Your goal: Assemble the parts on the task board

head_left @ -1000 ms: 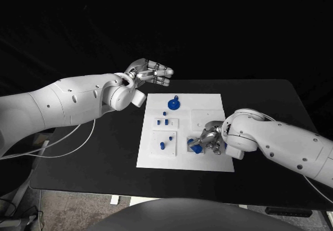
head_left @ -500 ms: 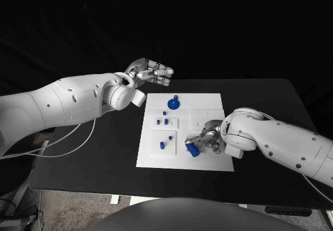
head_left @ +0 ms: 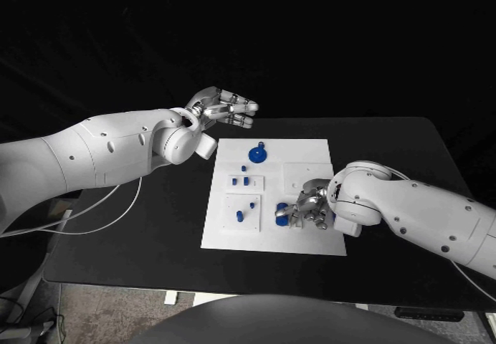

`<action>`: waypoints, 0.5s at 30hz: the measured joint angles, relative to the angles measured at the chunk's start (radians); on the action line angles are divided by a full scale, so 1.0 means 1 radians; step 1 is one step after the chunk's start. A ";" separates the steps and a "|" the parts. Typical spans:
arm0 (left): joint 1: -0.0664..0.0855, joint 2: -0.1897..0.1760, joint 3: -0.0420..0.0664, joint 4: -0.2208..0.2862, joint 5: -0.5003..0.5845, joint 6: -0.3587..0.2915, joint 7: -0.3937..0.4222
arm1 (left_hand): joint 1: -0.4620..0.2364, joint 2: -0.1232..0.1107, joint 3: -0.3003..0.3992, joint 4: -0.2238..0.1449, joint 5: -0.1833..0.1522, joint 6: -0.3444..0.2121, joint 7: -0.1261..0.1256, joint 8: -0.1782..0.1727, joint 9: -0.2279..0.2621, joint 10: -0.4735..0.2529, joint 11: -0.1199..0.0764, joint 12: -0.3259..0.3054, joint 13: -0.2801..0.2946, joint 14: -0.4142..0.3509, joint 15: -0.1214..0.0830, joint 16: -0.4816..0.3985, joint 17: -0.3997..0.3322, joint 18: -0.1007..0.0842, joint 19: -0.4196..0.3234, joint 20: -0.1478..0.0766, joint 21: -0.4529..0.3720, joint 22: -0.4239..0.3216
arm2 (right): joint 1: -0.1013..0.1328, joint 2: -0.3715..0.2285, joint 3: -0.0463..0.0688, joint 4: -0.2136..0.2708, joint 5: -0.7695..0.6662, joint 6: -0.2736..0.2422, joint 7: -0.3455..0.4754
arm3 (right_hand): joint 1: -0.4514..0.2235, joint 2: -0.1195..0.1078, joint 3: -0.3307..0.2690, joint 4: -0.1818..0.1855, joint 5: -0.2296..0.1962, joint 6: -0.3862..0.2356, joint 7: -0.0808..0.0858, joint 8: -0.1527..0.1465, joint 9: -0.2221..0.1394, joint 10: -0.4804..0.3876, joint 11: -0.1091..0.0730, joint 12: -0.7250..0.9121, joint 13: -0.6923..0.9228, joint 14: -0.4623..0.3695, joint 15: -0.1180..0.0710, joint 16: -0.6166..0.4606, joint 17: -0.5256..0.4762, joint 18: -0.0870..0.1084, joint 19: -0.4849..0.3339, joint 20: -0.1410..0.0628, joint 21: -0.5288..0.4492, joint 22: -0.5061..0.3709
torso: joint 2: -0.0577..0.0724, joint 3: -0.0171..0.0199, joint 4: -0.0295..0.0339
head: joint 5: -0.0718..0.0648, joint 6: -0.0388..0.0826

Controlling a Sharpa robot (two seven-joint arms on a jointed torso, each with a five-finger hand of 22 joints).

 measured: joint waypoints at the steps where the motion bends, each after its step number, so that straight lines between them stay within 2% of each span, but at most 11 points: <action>1: 0.000 0.000 0.000 0.000 0.000 0.000 0.000 | 0.000 0.000 0.000 0.000 0.000 0.000 0.000 0.000 0.000 0.000 0.000 0.000 0.000 0.000 0.000 0.000 0.000 0.000 0.000 0.000 0.000 0.000 | 0.000 0.000 0.000 0.002 -0.005 0.000 0.000 | 0.001 -0.022 0.046 0.005 0.000 0.000 0.000 0.000 0.003 0.000 0.000 0.000 -0.001 0.000 0.000 0.000 0.000 0.000 0.000 0.000 0.000 0.000 | 0.000 0.0000 0.0000 | -0.001 0.000; 2: 0.000 0.000 0.000 0.000 0.000 0.000 -0.001 | 0.000 0.000 0.000 0.000 0.000 0.000 0.000 0.000 0.000 0.000 0.000 0.000 0.000 0.000 0.000 0.000 0.000 0.000 0.000 0.000 0.000 0.000 | 0.000 -0.001 0.000 0.003 -0.009 0.000 0.001 | -0.001 -0.047 0.089 0.012 0.000 0.000 0.000 0.000 0.005 0.000 0.000 0.000 -0.002 0.000 0.000 0.000 -0.001 0.000 0.000 0.000 0.000 0.000 | 0.000 0.0000 0.0000 | -0.001 0.000; 3: 0.000 0.000 0.000 0.000 -0.001 0.000 -0.001 | 0.000 0.000 0.000 0.000 0.000 0.000 0.000 0.000 0.000 0.000 0.000 0.000 0.000 0.000 0.000 0.000 0.000 0.000 0.000 0.000 0.000 0.000 | 0.000 -0.001 0.000 0.004 -0.014 0.000 0.001 | 0.002 -0.056 0.109 0.013 0.000 0.000 0.000 0.000 0.005 0.000 0.000 0.000 -0.003 0.000 0.000 0.000 -0.001 0.000 0.000 0.000 0.000 0.000 | 0.000 0.0000 0.0000 | -0.001 0.001; 11: 0.000 0.001 0.000 0.000 -0.003 0.001 -0.003 | 0.000 0.000 0.000 0.000 0.000 0.000 0.000 0.000 0.000 0.000 0.000 0.000 0.000 0.000 0.000 0.000 0.000 0.000 0.000 0.000 0.000 -0.001 | 0.000 -0.005 0.000 0.011 -0.056 -0.002 0.009 | -0.001 -0.060 0.118 0.014 0.000 0.001 -0.001 0.000 0.008 0.000 0.000 0.000 -0.005 0.000 0.000 0.000 -0.003 0.000 0.000 0.000 0.000 0.001 | 0.000 -0.0001 0.0000 | -0.005 0.003; 15: 0.000 0.001 0.000 -0.001 -0.003 0.002 -0.004 | 0.000 0.000 0.000 0.000 0.000 0.000 0.000 0.000 0.000 0.000 0.000 0.000 0.000 0.000 0.000 0.000 0.000 0.000 0.000 0.000 0.000 -0.001 | 0.000 -0.014 0.000 0.020 -0.069 -0.006 0.021 | 0.010 -0.062 0.124 0.000 0.000 0.007 0.000 0.000 0.009 0.000 0.000 0.000 -0.005 0.000 0.000 0.000 -0.006 0.000 0.000 0.000 -0.004 0.001 | 0.000 -0.0001 0.0000 | -0.007 0.005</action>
